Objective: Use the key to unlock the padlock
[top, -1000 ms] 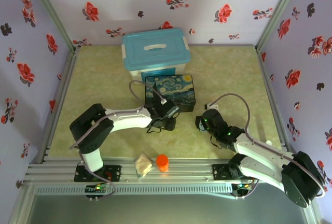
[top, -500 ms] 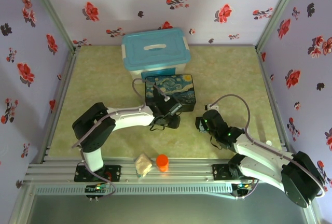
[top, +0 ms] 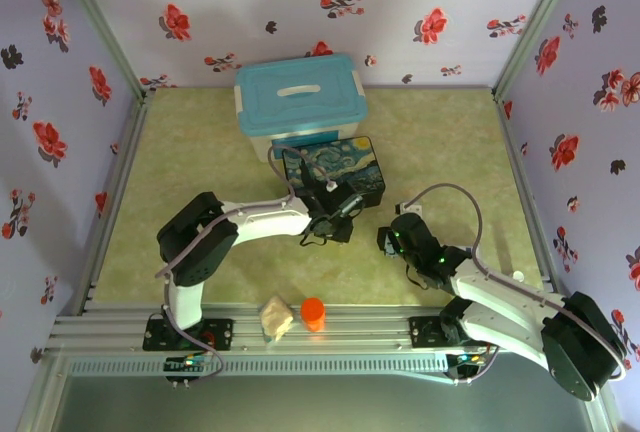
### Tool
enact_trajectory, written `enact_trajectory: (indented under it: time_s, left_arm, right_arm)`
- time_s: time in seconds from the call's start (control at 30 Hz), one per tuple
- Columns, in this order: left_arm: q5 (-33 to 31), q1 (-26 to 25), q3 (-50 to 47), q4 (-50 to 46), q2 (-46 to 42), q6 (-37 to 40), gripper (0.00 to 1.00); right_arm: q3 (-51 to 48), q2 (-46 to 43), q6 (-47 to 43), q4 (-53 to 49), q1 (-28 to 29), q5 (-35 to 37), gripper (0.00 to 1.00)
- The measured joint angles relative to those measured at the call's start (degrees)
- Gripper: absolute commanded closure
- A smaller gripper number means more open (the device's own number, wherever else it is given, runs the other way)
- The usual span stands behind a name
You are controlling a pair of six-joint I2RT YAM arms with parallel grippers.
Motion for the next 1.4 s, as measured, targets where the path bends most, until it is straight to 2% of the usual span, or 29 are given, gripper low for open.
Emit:
enact_trajectory:
  time_s: [0.03,0.17,0.33,0.5,0.6,0.77,0.97,1.17,1.4]
  left_arm:
    - [-0.2,-0.09,0.39,-0.46,0.0,0.17,0.88]
    - [-0.59,-0.11,0.44,-0.5,0.02,0.59,0.94]
    - [-0.42,-0.11,-1.27,-0.44,-0.02,0.59,0.96]
    - [-0.42,-0.11,-2.47,-0.31,-1.29,0.59,0.89]
    - [-0.46,0.0,-3.23,-0.57,-4.33,0.98,0.74]
    - [-0.46,0.68,-4.09,-0.48,-11.45,0.63,0.71]
    - [-1.18,2.64,-6.49,0.92,-19.37,0.83,0.64]
    - [-2.62,4.22,-9.55,1.9,-22.71,1.03,0.6]
    - [-3.06,5.2,-12.7,2.58,-24.63,1.03,0.6]
  right_arm:
    - [0.0,0.0,0.0,0.0,0.0,0.0,0.64]
    - [-0.31,0.0,0.39,0.76,0.0,-0.26,0.63]
    - [-0.79,0.79,1.05,2.8,0.02,-0.94,0.63]
    - [-0.79,1.95,1.46,4.0,0.02,-1.36,0.59]
    - [-0.79,2.86,2.05,5.11,0.02,-1.75,0.56]
    - [-0.68,6.84,3.41,9.27,0.02,-3.19,0.55]
    - [1.64,16.33,5.51,15.76,1.38,-6.21,0.56]
    - [4.63,24.17,8.22,23.43,3.3,-9.11,0.55]
    - [6.19,31.34,10.36,29.64,3.67,-11.1,0.59]
